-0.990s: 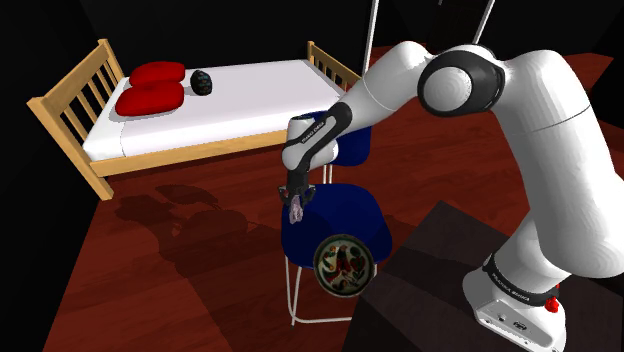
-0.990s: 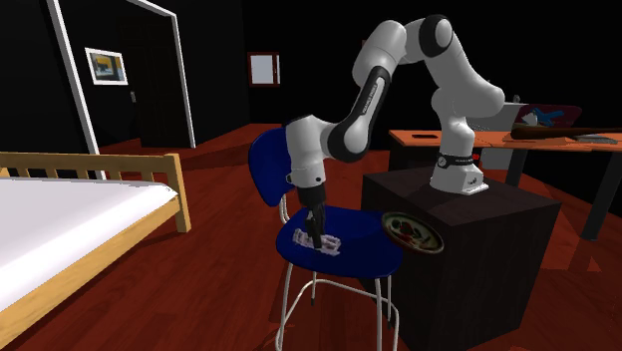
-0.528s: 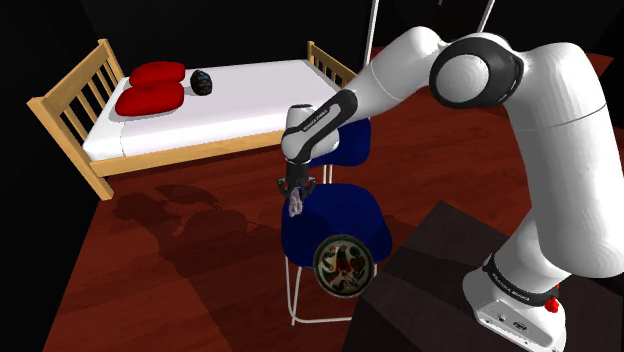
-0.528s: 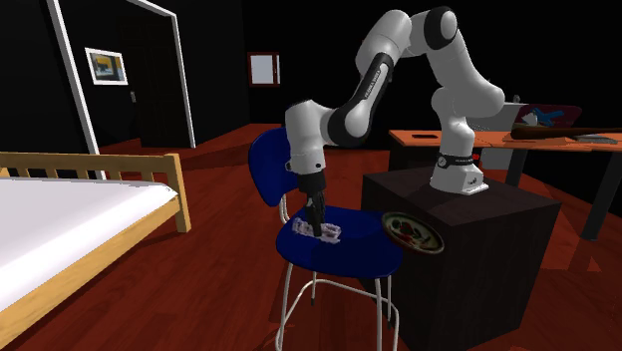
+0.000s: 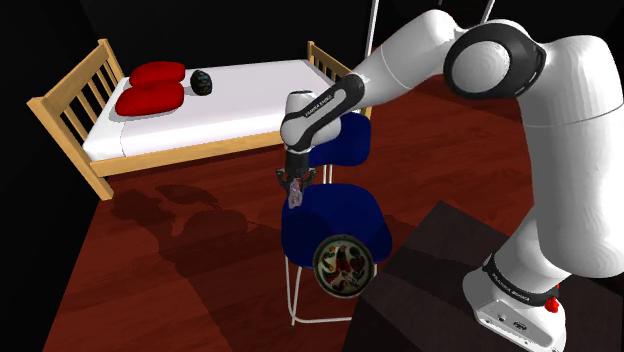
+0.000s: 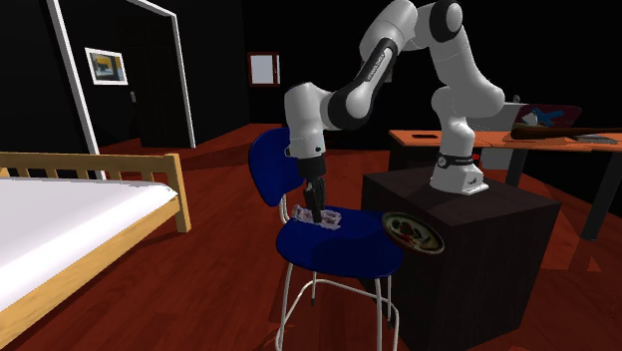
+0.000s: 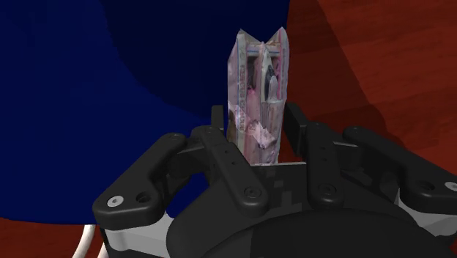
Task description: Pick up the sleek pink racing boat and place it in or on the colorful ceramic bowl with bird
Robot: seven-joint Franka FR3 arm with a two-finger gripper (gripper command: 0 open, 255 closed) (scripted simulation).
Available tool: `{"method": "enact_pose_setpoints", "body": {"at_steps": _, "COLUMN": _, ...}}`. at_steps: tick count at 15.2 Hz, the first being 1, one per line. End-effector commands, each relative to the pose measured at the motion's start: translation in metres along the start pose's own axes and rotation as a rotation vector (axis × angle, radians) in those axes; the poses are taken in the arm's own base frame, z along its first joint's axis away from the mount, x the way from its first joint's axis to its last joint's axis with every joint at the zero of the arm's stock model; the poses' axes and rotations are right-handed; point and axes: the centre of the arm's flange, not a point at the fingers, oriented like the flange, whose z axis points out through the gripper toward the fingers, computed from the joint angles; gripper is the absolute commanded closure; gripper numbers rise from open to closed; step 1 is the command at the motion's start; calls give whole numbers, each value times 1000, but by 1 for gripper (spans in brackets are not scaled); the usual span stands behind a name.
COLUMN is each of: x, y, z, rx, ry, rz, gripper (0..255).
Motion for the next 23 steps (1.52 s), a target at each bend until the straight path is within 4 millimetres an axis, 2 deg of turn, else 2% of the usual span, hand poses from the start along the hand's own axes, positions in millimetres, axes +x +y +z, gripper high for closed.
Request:
{"method": "enact_pose_setpoints", "body": {"at_steps": 1, "x": -3, "y": -2, "z": -10, "rx": 0, "ry": 0, "rz": 0, "gripper": 255}}
{"method": "enact_pose_setpoints", "body": {"at_steps": 3, "x": -5, "y": -3, "z": -21, "rx": 0, "ry": 0, "rz": 0, "gripper": 255}}
{"method": "enact_pose_setpoints", "body": {"at_steps": 23, "x": -245, "y": 104, "z": 10, "rx": 0, "ry": 0, "rz": 0, "gripper": 255}}
